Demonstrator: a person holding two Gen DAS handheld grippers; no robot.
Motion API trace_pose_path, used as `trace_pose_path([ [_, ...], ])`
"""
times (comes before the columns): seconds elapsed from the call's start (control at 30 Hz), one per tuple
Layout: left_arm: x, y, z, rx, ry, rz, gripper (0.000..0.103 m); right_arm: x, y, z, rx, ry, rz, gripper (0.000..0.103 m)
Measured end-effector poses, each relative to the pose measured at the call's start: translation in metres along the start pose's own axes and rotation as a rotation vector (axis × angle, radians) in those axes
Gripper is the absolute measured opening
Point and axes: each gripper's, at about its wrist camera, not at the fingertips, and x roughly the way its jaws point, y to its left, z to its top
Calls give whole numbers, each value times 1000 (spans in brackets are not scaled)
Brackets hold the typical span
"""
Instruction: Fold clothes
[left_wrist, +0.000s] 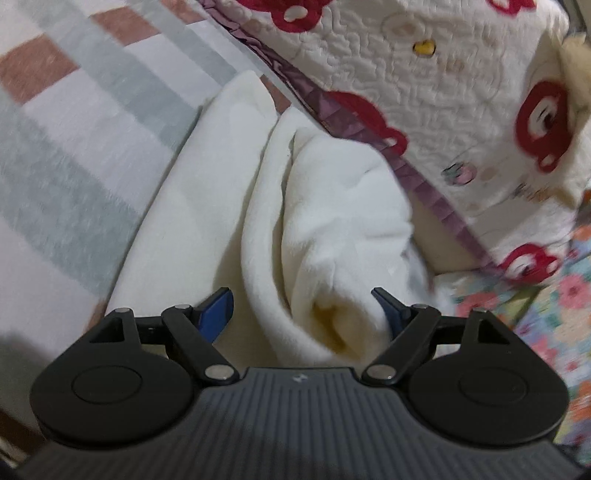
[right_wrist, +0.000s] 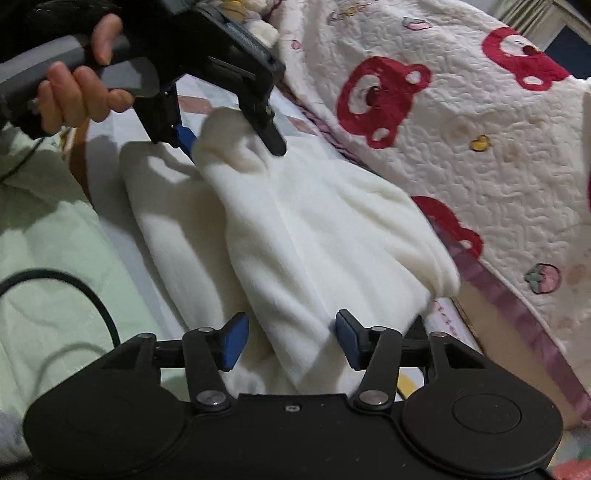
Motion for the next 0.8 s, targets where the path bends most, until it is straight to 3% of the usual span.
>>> trace_pose_path([
  [0.07, 9, -7, 4, 36, 8, 31, 76, -1, -4, -1, 37, -7, -3, 60],
  [0.13, 16, -13, 5, 63, 30, 11, 30, -1, -7, -3, 64, -12, -5, 60],
  [0.17, 17, -17, 6, 82, 35, -7, 25, 0, -9, -4, 77, -14, -6, 60],
  [0.23, 7, -36, 9, 163, 4, -23, 23, 0, -11, -6, 103, -17, -8, 61],
  [0.4, -40, -86, 18, 400, -132, 84, 20, 0, -19, -11, 165, -29, -16, 62],
  [0.47, -59, -89, 15, 469, -181, 135, 20, 0, -20, -10, 175, -31, -9, 64],
  [0.6, -66, -60, 11, 400, -176, 176, 21, 6, -13, -7, 145, -18, 27, 64],
  [0.67, -64, -50, 11, 369, -168, 194, 21, 10, -12, -6, 153, -1, 67, 59],
  [0.73, -61, -40, 10, 339, -160, 211, 21, 14, -11, -5, 160, 15, 106, 42],
  [0.8, -59, -30, 10, 309, -152, 229, 20, 12, -11, -2, 158, 17, 113, 39],
])
